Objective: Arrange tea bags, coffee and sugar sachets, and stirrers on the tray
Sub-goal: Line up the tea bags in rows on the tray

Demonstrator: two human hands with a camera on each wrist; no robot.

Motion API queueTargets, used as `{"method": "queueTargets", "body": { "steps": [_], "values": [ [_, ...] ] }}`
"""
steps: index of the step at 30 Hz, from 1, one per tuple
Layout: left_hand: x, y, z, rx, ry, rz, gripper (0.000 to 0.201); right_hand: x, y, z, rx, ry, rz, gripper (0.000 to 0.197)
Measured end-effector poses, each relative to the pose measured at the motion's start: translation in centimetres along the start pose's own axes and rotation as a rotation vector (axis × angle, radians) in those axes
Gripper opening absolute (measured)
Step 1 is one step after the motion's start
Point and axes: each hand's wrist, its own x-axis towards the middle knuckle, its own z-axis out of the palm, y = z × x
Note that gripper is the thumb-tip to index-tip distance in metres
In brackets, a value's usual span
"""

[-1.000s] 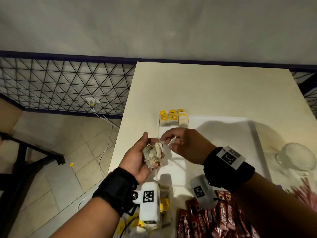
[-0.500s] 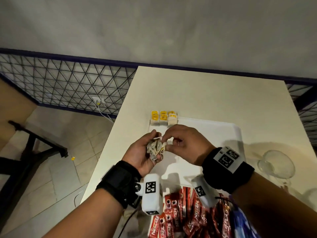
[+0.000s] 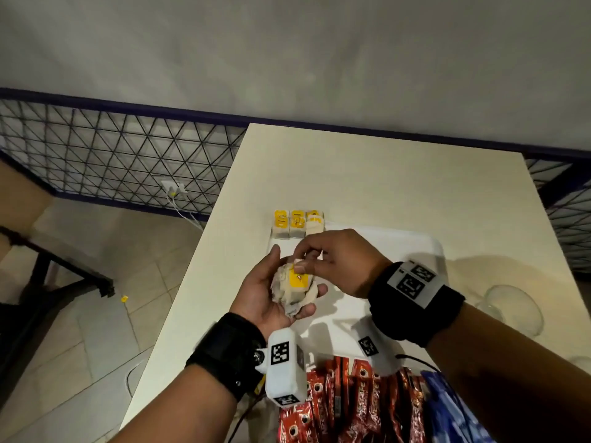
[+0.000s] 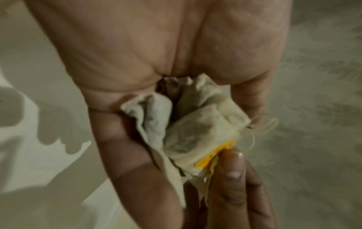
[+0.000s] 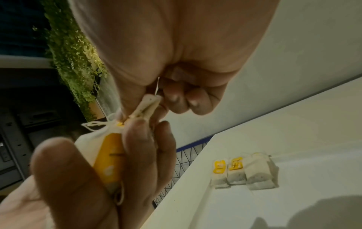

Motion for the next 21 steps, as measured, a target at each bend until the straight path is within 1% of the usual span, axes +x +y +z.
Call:
{"method": "queueTargets", "body": {
  "steps": [1, 4, 5, 6, 8, 11, 12, 17, 19, 21],
  "values": [
    [0.1, -0.1, -0.1, -0.012, -0.003, 0.01, 0.058, 0.3, 0.1, 0.1, -0.022, 0.0, 0.007, 0.008],
    [0.5, -0.2, 0.0, -0.043, 0.059, 0.047, 0.031, 0.6, 0.0, 0.3, -0.076, 0.076, -0.058, 0.019],
    [0.6, -0.2, 0.0, -0.066, 0.068, 0.053, 0.028, 0.7, 0.1, 0.4, -0.067, 0.115, -0.093, 0.02],
    [0.7, 0.0, -0.2, -0.087, 0.068, 0.059, 0.029, 0.8, 0.2, 0.5, -0.049, 0.145, -0.121, 0.018],
    [0.8, 0.3, -0.7, -0.125, 0.065, 0.074, 0.035, 0.9, 0.4, 0.9, -0.043, 0.158, -0.164, 0.015],
    [0.7, 0.6, -1.1, -0.201, 0.043, 0.085, 0.034, 1.1, 0.8, 1.9, -0.096, 0.133, -0.188, 0.031],
    [0.7, 0.8, -1.2, -0.237, 0.034, 0.091, 0.034, 1.2, 0.8, 2.2, -0.107, 0.128, -0.193, 0.034],
    [0.5, 1.1, -1.7, -0.269, 0.037, 0.118, 0.032, 1.5, 0.4, 2.8, -0.101, 0.134, -0.243, 0.029],
    [0.5, 1.0, -1.8, -0.289, -0.009, 0.126, 0.029, 1.4, 0.2, 2.8, -0.106, 0.13, -0.264, 0.037],
    [0.6, 1.0, -2.0, -0.312, -0.017, 0.143, 0.029, 1.5, 0.0, 2.8, -0.162, 0.118, -0.298, 0.043]
  ]
}}
